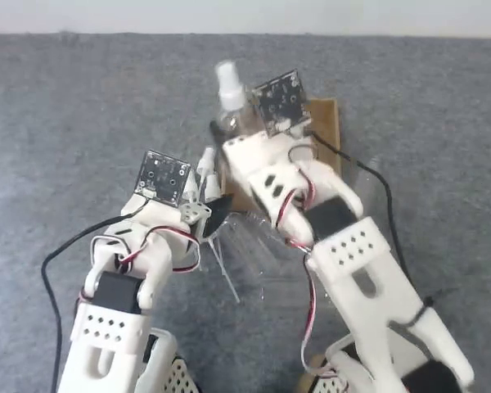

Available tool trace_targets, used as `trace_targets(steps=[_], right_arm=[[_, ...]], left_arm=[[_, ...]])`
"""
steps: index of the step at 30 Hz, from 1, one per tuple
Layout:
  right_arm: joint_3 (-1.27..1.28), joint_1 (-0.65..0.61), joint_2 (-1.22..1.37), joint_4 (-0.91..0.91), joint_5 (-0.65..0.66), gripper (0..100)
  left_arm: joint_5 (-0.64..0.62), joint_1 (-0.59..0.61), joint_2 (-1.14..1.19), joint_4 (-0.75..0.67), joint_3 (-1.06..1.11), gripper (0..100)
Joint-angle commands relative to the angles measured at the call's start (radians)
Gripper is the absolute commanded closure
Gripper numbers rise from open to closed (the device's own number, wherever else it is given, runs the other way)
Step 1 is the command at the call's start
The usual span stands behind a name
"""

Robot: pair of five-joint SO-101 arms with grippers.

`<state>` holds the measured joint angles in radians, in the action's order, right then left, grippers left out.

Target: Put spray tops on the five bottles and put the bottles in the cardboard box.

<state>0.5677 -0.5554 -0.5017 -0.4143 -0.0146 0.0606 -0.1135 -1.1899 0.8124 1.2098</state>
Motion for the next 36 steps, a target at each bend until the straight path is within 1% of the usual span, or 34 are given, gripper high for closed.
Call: trace_targets(steps=[1, 5, 7, 10, 16, 21, 28, 36], right_arm=[[-0.089, 0.082, 0.165, 0.171, 0.051, 99.2], [-0.242, 0.122, 0.433, 0.312, 0.049, 99.2], [-0.324, 0.122, 0.564, 0.390, 0.051, 99.2], [-0.428, 0.122, 0.727, 0.461, 0.051, 99.2], [-0.563, 0.131, 0.944, 0.486, 0.051, 99.2], [-0.569, 0.157, 0.989, 0.513, 0.046, 99.2], [-0.442, 0.154, 0.993, 0.713, 0.049, 99.2], [-0.431, 0.148, 1.000, 0.722, 0.044, 99.2]], left_arm=[[0.005, 0.071, -0.026, 0.069, -0.008, 74], [0.005, 0.241, -0.026, 0.072, 0.008, 75], [0.005, 0.290, -0.026, 0.037, 0.039, 75], [0.005, 0.296, -0.026, -0.023, 0.088, 75], [0.005, 0.292, -0.026, -0.034, 0.094, 74], [0.005, 0.292, -0.025, -0.037, 0.096, 74], [0.005, 0.292, -0.025, -0.037, 0.096, 74], [0.005, 0.292, -0.025, -0.037, 0.096, 74]])
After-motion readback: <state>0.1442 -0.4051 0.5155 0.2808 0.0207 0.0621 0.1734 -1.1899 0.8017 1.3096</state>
